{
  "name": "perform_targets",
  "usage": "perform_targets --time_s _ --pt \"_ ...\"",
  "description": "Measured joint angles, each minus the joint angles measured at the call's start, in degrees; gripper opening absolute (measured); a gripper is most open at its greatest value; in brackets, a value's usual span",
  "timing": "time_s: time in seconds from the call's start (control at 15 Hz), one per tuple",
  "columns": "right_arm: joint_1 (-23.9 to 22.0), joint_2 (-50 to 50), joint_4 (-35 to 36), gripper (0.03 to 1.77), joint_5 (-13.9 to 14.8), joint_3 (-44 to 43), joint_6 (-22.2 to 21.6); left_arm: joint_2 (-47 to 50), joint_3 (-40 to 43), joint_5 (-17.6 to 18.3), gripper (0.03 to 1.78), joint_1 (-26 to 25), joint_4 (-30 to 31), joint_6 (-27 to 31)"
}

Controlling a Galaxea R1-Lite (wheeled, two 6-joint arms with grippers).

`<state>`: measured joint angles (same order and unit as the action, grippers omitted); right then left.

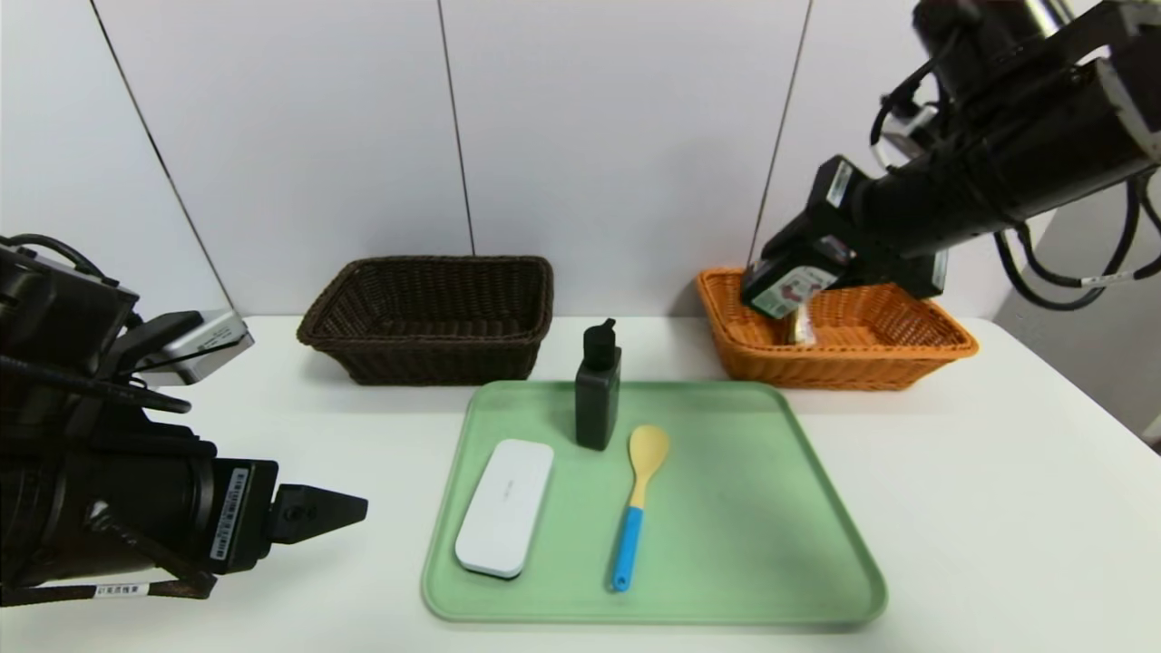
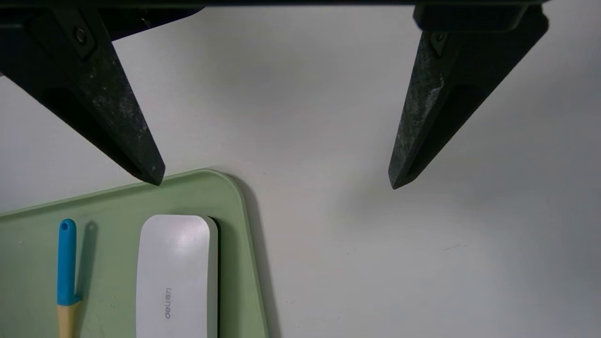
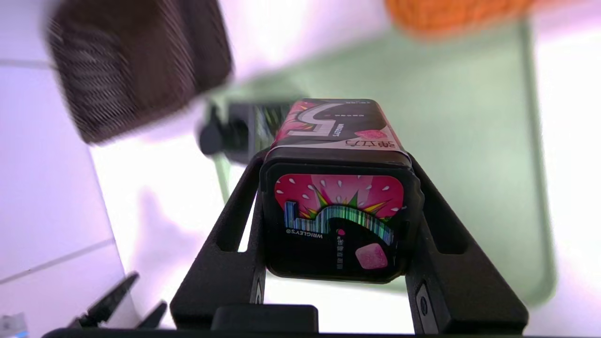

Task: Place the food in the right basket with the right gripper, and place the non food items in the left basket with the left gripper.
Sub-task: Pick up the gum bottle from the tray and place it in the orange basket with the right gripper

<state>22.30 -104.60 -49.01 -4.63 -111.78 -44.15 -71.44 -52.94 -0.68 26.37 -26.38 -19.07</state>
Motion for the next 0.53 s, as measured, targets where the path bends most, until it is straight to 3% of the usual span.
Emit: perform_targets --time_s 0.27,0.53 --pt "-9.46 1.84 7.08 0.79 0.09 0.0 6.25 0.18 0.11 0.02 1.69 0.0 -0.02 0.09" --pt "-18.29 -3.25 13.97 0.79 -0.43 0.01 7.64 -0.85 -0.35 0.13 1.69 0.09 1.19 0.74"
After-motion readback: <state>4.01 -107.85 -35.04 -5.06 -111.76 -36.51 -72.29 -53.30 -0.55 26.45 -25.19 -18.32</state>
